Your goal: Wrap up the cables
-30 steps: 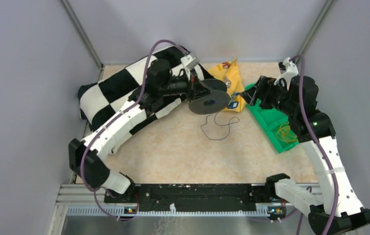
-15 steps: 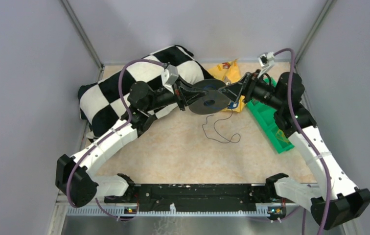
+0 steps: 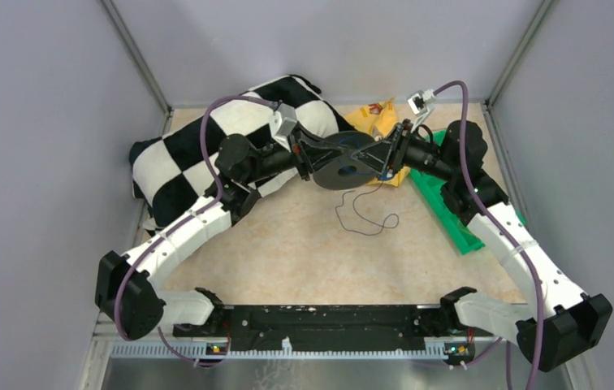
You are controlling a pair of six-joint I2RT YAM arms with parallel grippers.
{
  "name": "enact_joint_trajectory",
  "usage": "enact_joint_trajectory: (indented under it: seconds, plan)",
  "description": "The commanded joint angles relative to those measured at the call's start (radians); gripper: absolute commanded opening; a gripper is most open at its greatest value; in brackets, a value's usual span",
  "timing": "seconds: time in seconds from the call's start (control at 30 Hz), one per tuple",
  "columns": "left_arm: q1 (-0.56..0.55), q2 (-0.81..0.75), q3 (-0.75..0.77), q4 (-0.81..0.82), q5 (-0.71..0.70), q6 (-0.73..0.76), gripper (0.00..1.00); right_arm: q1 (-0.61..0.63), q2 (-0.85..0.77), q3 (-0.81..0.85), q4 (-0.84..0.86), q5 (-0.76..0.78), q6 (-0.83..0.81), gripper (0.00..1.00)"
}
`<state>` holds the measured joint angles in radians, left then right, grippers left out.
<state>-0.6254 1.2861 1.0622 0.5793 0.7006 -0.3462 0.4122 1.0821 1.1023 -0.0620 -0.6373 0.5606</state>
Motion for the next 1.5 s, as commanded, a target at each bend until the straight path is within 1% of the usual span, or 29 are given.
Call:
enact_joint_trajectory:
  seconds: [0.0, 0.1, 0.17, 0.23, 0.27, 0.3, 0.33, 0.37, 0.4, 0.43, 0.47, 0.57, 0.6, 0.67, 0.7, 0.77, 0.83, 0.97, 1.07, 1.27, 1.37, 1.47]
  plan:
    - [-0.003, 0.001, 0.035, 0.049, -0.023, 0.003, 0.0, 0.013, -0.007, -0.027, 0.127, 0.026, 0.048, 0.38]
    - [-0.003, 0.004, 0.032, 0.039, -0.038, 0.004, 0.0, 0.014, 0.013, -0.033, 0.14, 0.017, 0.052, 0.31]
    - [-0.003, 0.005, 0.035, 0.033, -0.041, 0.001, 0.0, 0.014, 0.018, -0.036, 0.143, 0.024, 0.053, 0.22]
    - [-0.002, 0.02, 0.055, -0.01, -0.045, -0.002, 0.0, 0.014, 0.009, -0.037, 0.135, 0.055, 0.047, 0.0]
    - [-0.002, 0.031, 0.078, -0.055, -0.055, -0.005, 0.09, 0.014, -0.003, -0.034, 0.11, 0.099, 0.035, 0.0]
    - [-0.003, 0.047, 0.11, -0.119, -0.076, -0.006, 0.27, 0.014, -0.014, -0.024, 0.035, 0.175, 0.018, 0.0]
    - [-0.002, 0.066, 0.139, -0.182, -0.11, -0.009, 0.5, 0.012, -0.026, -0.007, -0.06, 0.287, 0.011, 0.0]
    - [-0.001, 0.084, 0.178, -0.242, -0.159, -0.014, 0.68, 0.011, -0.036, 0.01, -0.145, 0.412, -0.003, 0.0]
    - [0.002, 0.105, 0.202, -0.307, -0.231, -0.022, 0.85, 0.001, -0.045, 0.021, -0.226, 0.508, -0.013, 0.0]
    - [0.01, 0.126, 0.223, -0.36, -0.306, -0.021, 0.96, -0.02, -0.059, 0.024, -0.283, 0.576, -0.025, 0.0]
    - [0.03, 0.154, 0.245, -0.409, -0.328, -0.019, 0.98, -0.049, -0.074, 0.023, -0.321, 0.601, -0.038, 0.0]
    - [0.116, 0.267, 0.355, -0.559, -0.29, -0.032, 0.99, -0.131, -0.124, 0.035, -0.42, 0.62, -0.111, 0.0]
    - [0.14, 0.309, 0.397, -0.619, -0.278, -0.031, 0.99, -0.138, -0.14, 0.047, -0.458, 0.654, -0.146, 0.0]
    - [0.177, 0.401, 0.478, -0.688, -0.267, -0.001, 0.99, -0.138, -0.155, 0.076, -0.523, 0.698, -0.212, 0.0]
    - [0.183, 0.438, 0.522, -0.74, -0.284, 0.036, 0.99, -0.138, -0.16, 0.09, -0.548, 0.711, -0.241, 0.0]
    - [0.184, 0.522, 0.624, -0.834, -0.318, 0.161, 0.99, -0.138, -0.164, 0.119, -0.593, 0.705, -0.296, 0.0]
    - [0.184, 0.587, 0.711, -0.895, -0.307, 0.288, 0.99, -0.138, -0.163, 0.147, -0.638, 0.704, -0.327, 0.0]
    - [0.174, 0.633, 0.742, -0.884, -0.266, 0.465, 0.99, -0.138, -0.162, 0.175, -0.657, 0.667, -0.342, 0.0]
    - [0.159, 0.649, 0.739, -0.849, -0.254, 0.546, 0.98, -0.138, -0.157, 0.18, -0.656, 0.644, -0.332, 0.0]
    - [0.135, 0.697, 0.777, -0.871, -0.197, 0.61, 0.84, -0.138, -0.149, 0.188, -0.666, 0.64, -0.312, 0.0]
    - [0.119, 0.724, 0.784, -0.878, -0.206, 0.63, 0.8, -0.138, -0.148, 0.178, -0.653, 0.612, -0.297, 0.0]
    - [0.118, 0.757, 0.787, -0.852, -0.223, 0.611, 0.75, -0.138, -0.146, 0.175, -0.641, 0.59, -0.282, 0.0]
